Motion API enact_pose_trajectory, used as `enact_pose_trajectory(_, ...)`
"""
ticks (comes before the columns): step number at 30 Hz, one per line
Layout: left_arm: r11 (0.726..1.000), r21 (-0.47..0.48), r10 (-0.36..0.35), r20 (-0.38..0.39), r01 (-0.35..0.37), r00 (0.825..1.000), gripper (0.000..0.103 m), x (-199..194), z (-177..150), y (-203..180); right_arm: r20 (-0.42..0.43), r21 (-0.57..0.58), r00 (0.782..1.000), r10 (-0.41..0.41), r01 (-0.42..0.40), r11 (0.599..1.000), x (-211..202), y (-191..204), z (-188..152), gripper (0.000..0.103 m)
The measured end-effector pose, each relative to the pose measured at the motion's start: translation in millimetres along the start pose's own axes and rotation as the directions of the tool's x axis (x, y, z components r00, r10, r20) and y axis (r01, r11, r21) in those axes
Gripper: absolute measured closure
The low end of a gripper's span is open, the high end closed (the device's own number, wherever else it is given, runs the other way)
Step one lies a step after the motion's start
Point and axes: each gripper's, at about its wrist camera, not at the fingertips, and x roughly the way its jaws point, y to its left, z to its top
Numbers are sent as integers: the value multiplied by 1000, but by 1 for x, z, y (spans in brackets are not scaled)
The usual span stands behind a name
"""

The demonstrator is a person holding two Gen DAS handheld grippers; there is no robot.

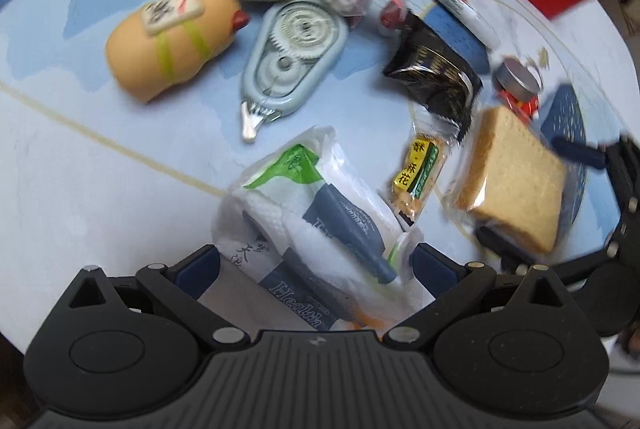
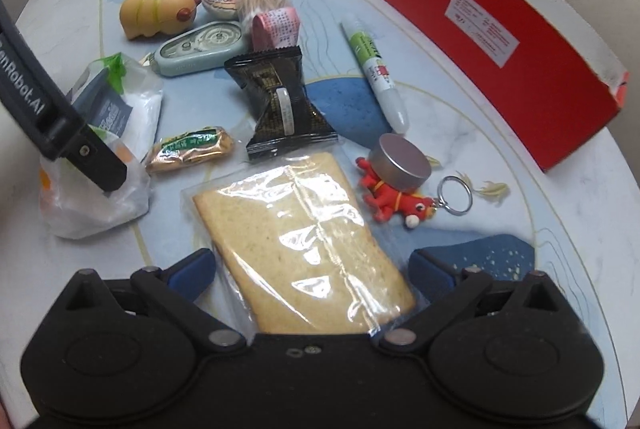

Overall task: Organize objects
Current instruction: 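Grasp the wrapped bread with the right tool while the left tool grasps the tissue bag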

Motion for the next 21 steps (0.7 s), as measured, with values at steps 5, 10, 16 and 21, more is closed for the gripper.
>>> enact_pose_trajectory(5,988,150,28,63,-38,998,0,-1,-6,-6,-1,29,1000,25,-25,999,3,-7,3,0)
enact_pose_trajectory(10,973,224,27,106,-50,994,5,-7,-17,-5,13,90,1000,15,-16,996,3,-7,1,4)
enact_pose_trajectory(16,970,240,-1,127,-29,992,26,-13,-19,-4,35,165,999,-28,22,986,-3,1,-4,12)
enact_pose_trajectory(21,968,250,-29,134,-6,991,47,-17,-22,-4,37,203,999,-37,29,979,-11,11,-6,18)
